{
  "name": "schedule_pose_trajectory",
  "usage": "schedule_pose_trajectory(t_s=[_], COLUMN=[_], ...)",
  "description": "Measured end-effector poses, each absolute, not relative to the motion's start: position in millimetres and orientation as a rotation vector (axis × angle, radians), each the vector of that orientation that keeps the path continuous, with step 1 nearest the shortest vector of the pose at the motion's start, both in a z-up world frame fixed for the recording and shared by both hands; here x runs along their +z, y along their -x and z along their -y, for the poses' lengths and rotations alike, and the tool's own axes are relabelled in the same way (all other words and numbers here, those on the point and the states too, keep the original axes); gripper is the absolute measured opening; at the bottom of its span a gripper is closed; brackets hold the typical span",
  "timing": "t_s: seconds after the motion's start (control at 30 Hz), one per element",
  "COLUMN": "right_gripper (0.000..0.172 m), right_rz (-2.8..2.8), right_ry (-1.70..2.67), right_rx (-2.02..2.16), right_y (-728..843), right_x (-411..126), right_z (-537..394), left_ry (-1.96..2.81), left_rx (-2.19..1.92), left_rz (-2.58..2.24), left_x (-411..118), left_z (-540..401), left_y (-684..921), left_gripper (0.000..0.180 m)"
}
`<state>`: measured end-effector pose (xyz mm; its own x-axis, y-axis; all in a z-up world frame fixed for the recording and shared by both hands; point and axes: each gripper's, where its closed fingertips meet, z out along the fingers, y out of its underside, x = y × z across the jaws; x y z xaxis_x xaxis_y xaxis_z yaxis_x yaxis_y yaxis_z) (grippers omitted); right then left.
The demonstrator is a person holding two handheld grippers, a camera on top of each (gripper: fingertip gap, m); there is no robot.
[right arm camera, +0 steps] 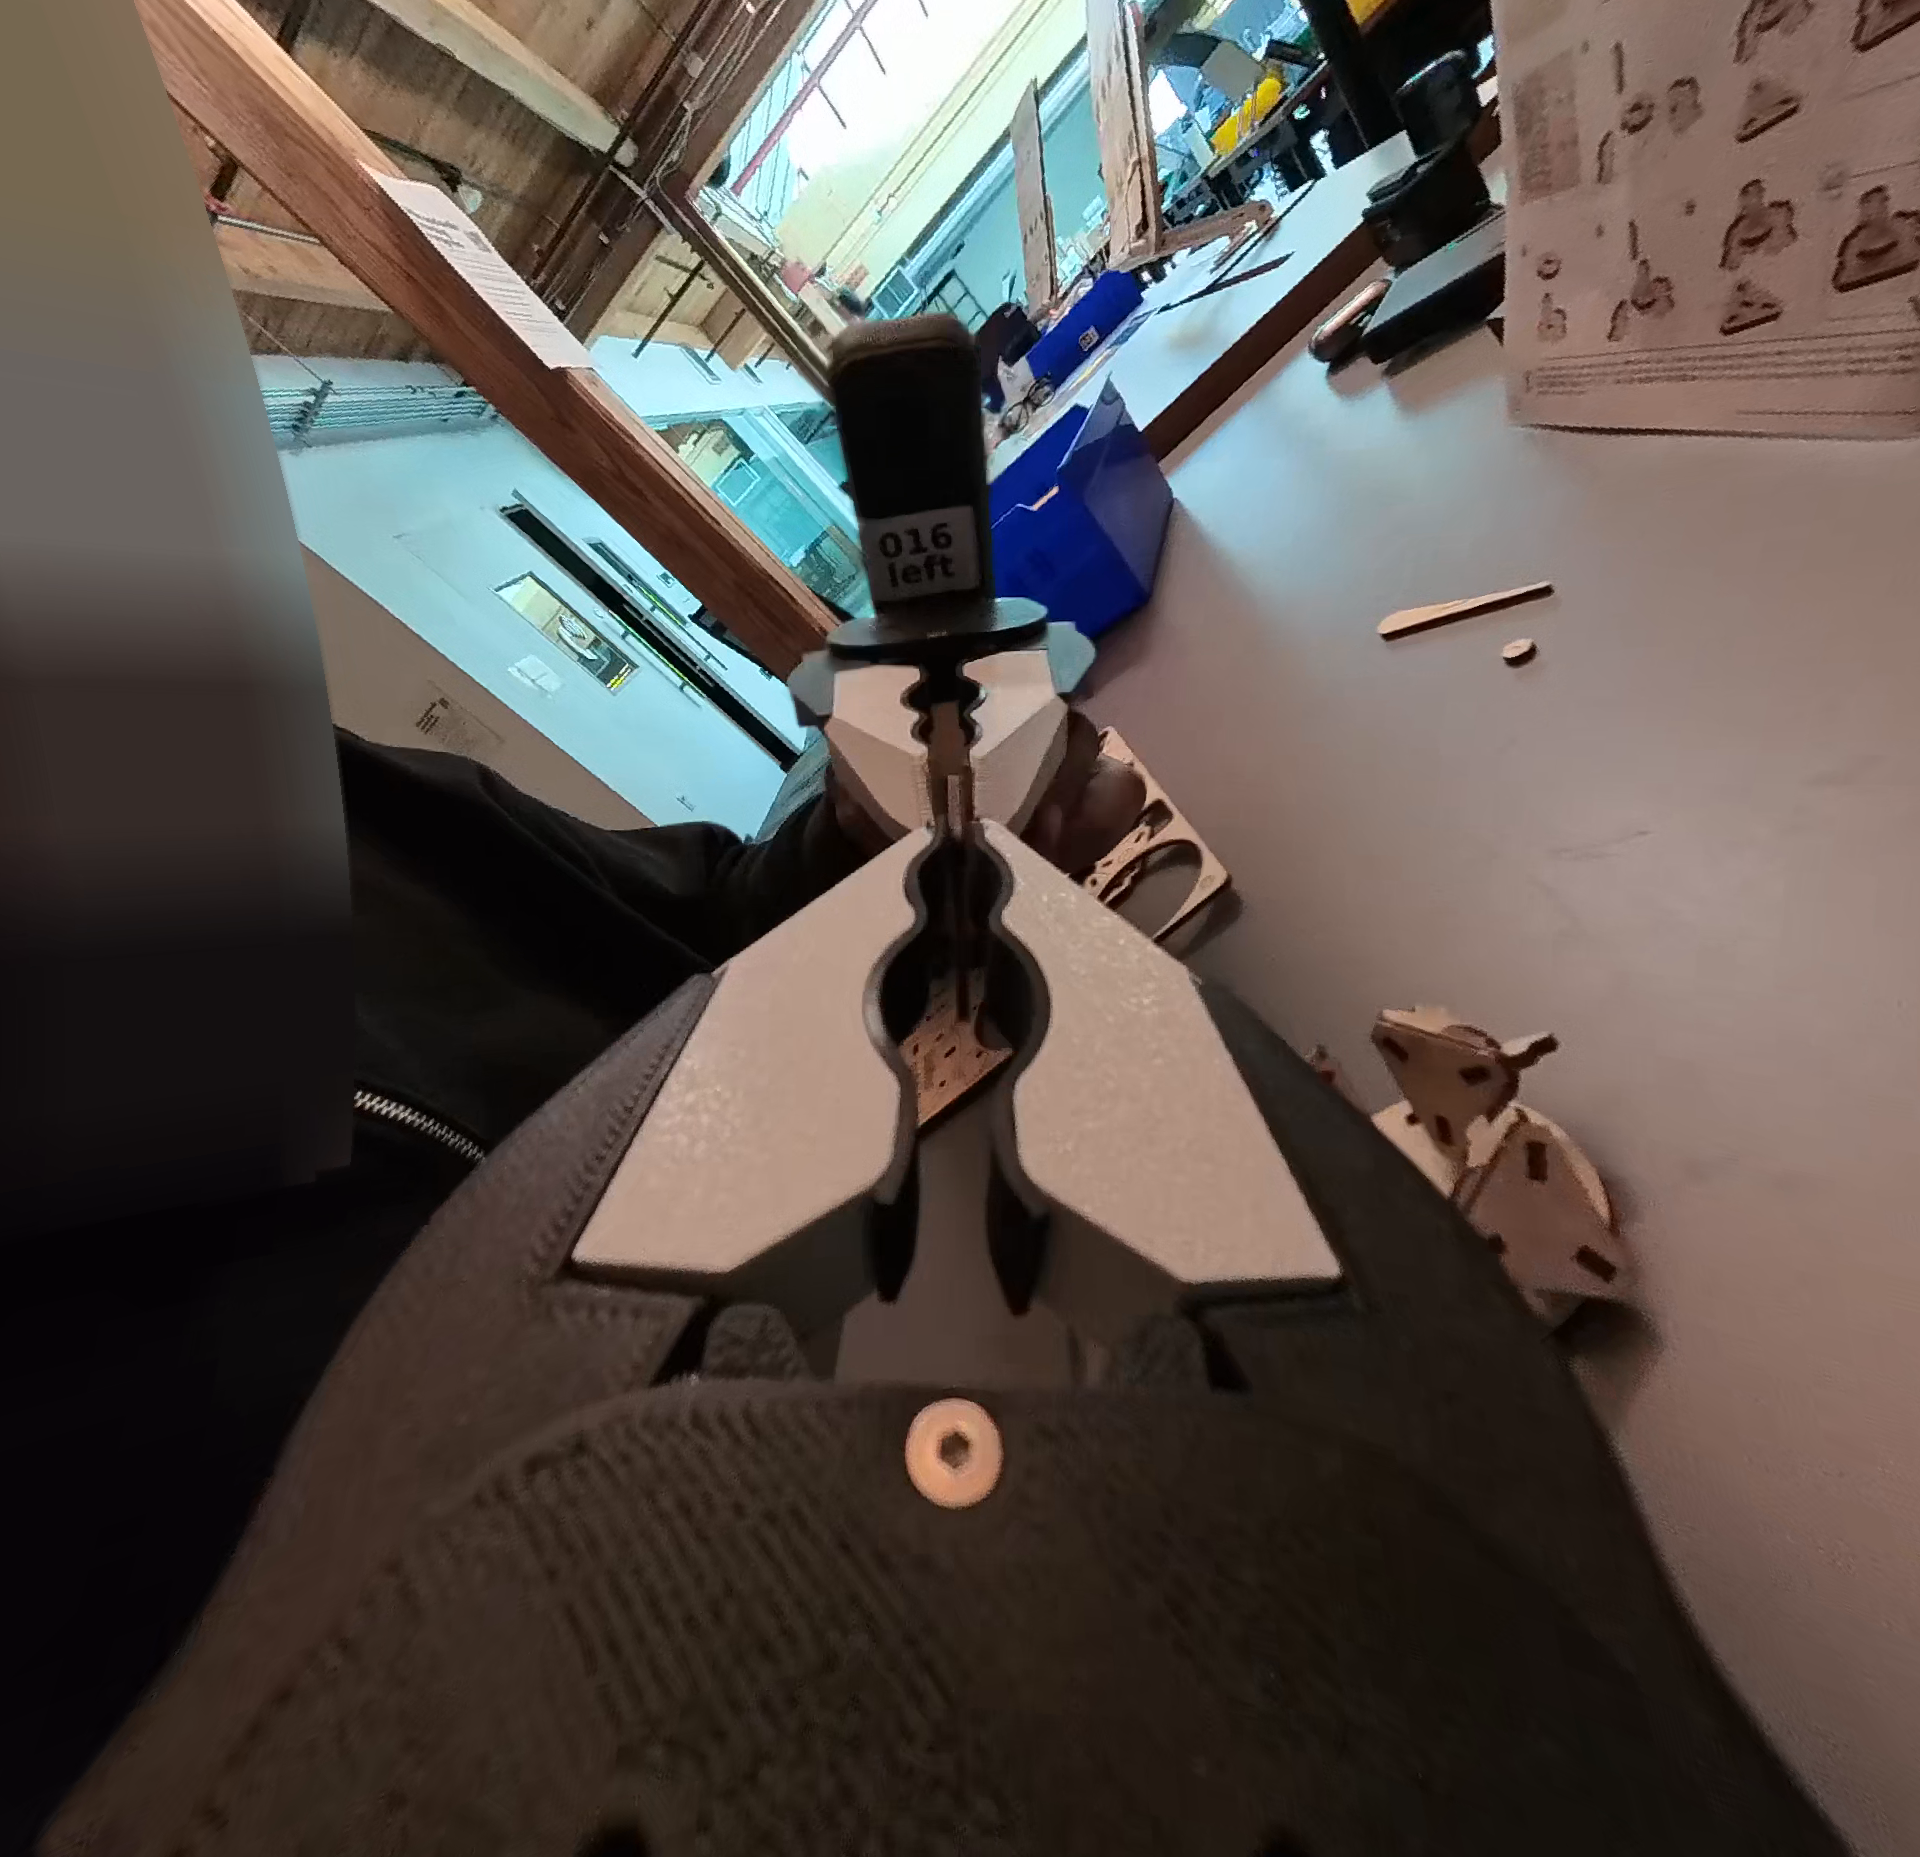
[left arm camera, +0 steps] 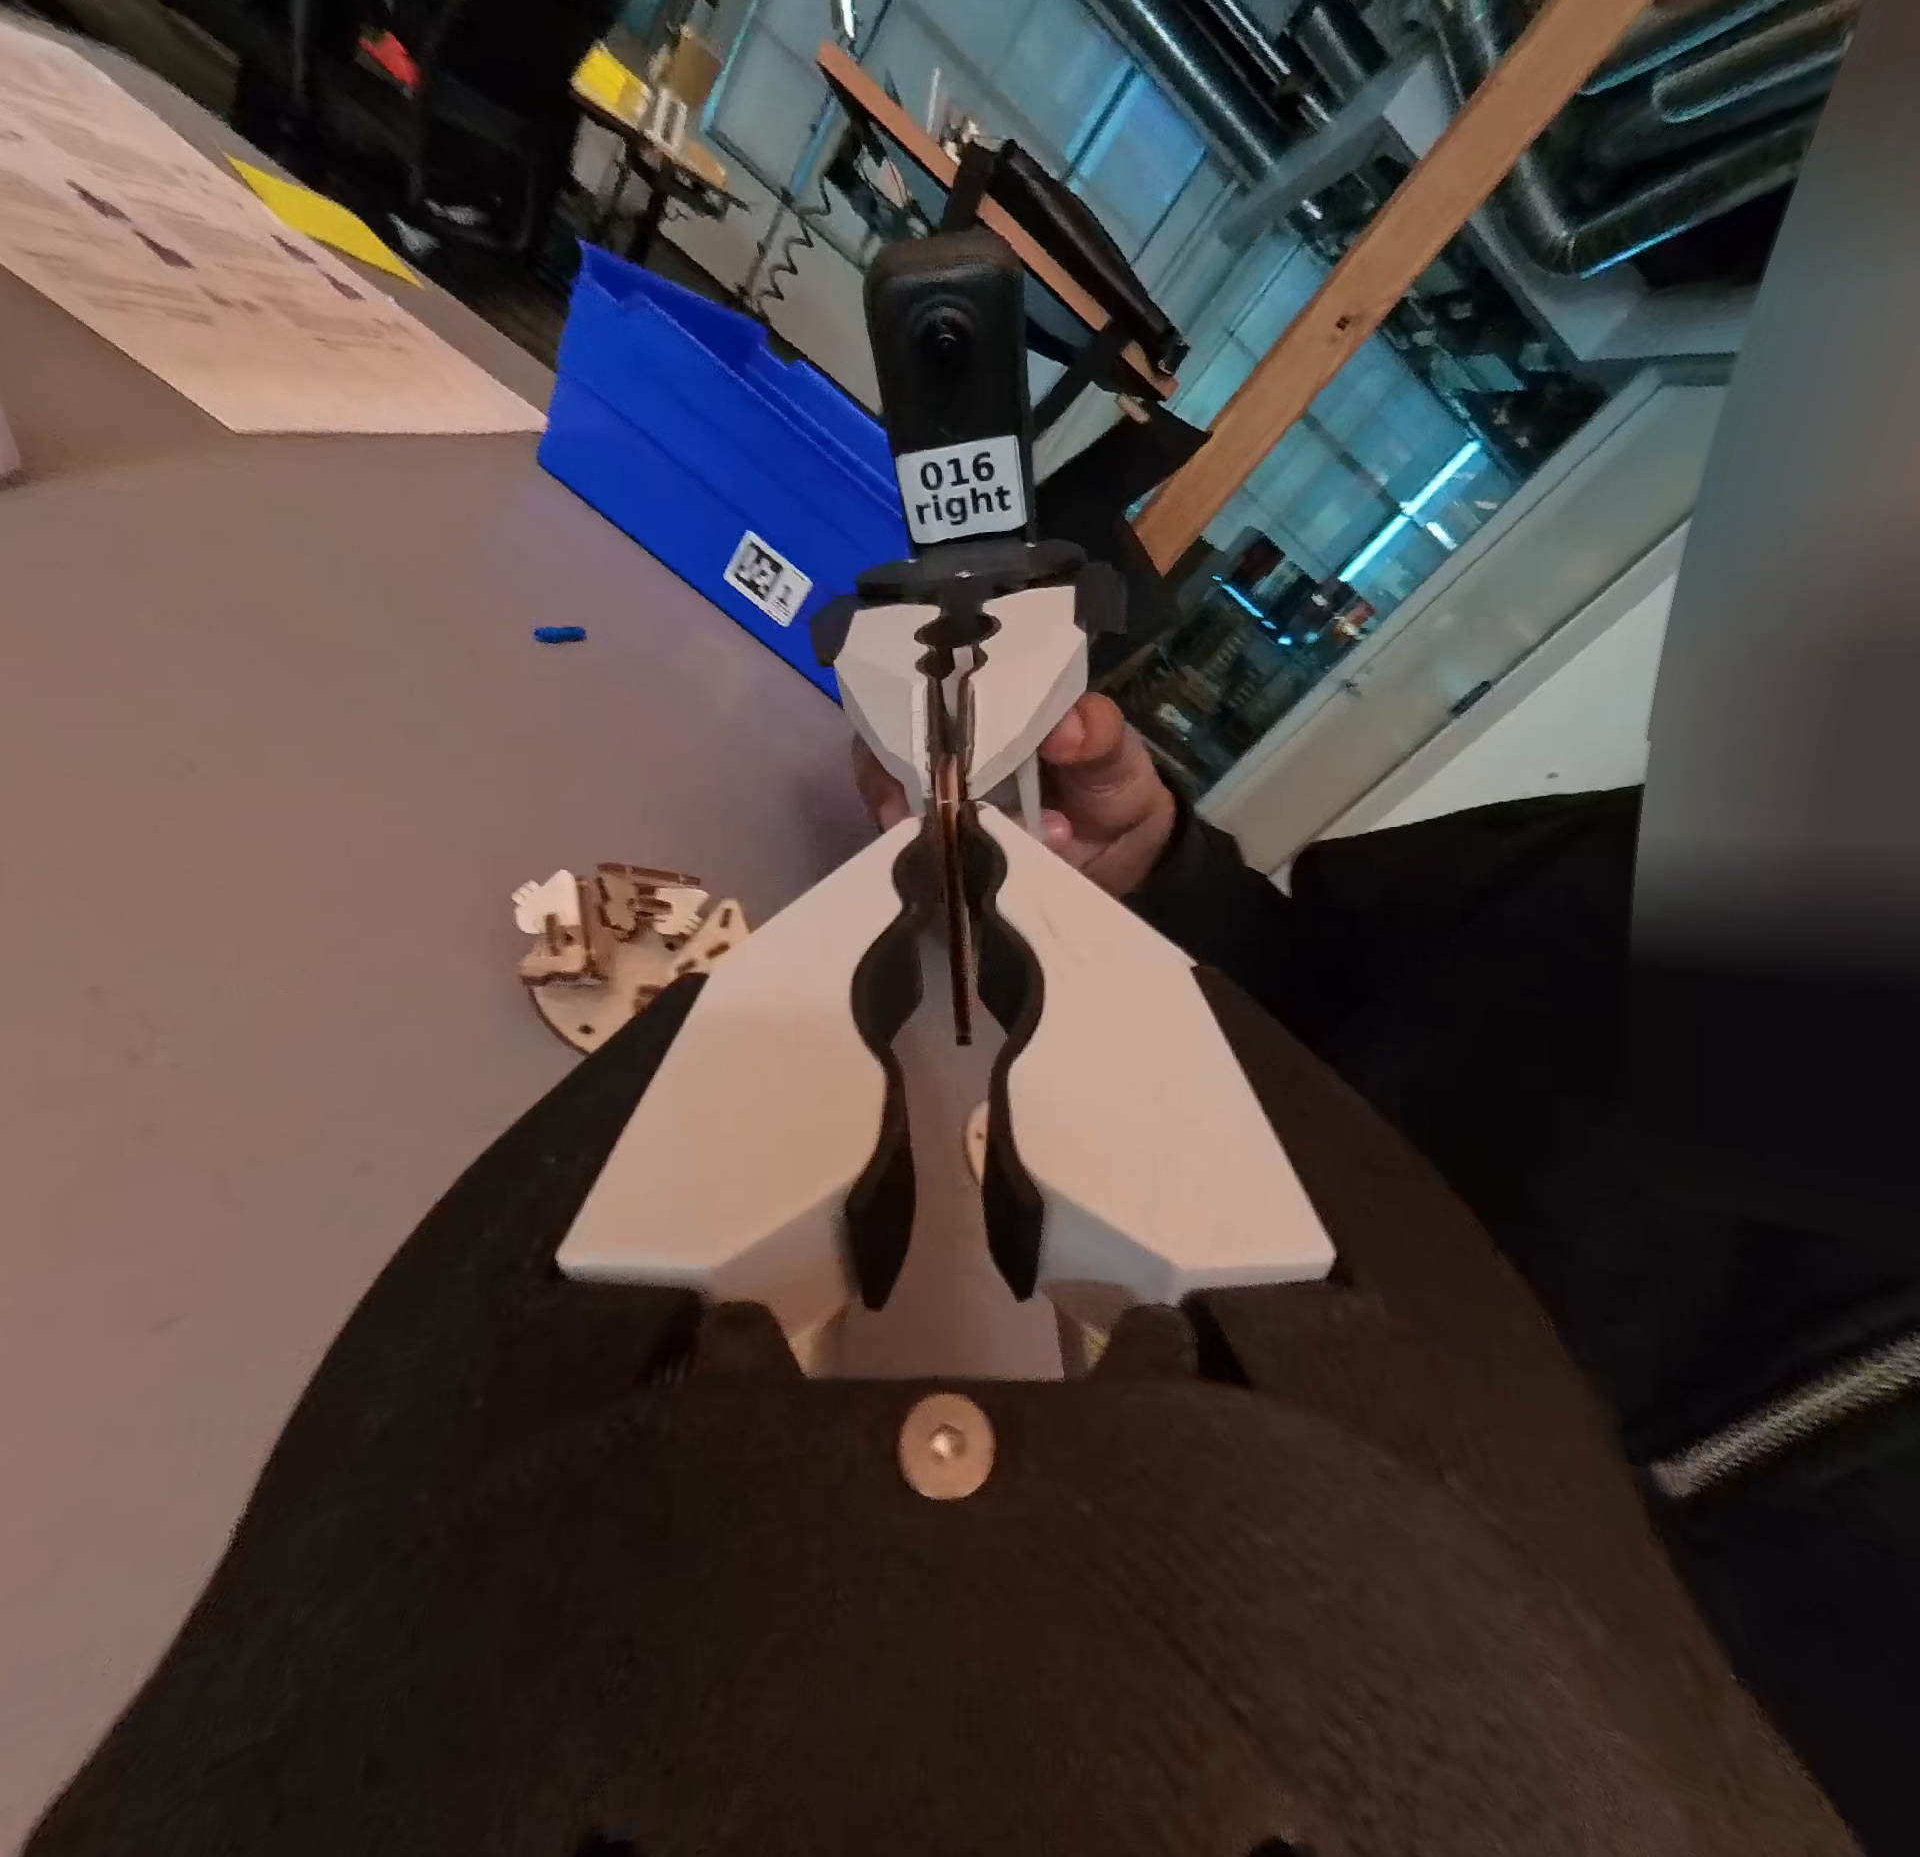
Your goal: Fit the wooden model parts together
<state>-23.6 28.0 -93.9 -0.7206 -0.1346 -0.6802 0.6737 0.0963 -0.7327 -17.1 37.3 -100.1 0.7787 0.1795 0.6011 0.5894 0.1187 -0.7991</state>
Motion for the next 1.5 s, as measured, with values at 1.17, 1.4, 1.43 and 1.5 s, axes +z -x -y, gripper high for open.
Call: schedule_pose_trajectory(t_s=[1.17, 1.4, 1.43, 1.5], right_gripper=[0.002, 0.001, 0.002, 0.002], right_rz=[-2.010, -2.140, -2.149, -2.138], right_ry=[-0.564, -0.595, -0.592, -0.581], right_rx=[-1.681, -1.644, -1.653, -1.665], right_y=[13, 13, 13, 13], right_x=[-125, -138, -137, -135], right_z=[-52, -51, -51, -52], left_ry=[1.647, 1.716, 1.714, 1.698], left_rx=[-0.243, -0.197, -0.193, -0.208], left_rz=[0.715, 0.742, 0.743, 0.743], left_x=[-128, -140, -139, -137], left_z=[-60, -60, -60, -60], left_y=[6, 6, 6, 6], left_gripper=[0.001, 0.001, 0.001, 0.001])
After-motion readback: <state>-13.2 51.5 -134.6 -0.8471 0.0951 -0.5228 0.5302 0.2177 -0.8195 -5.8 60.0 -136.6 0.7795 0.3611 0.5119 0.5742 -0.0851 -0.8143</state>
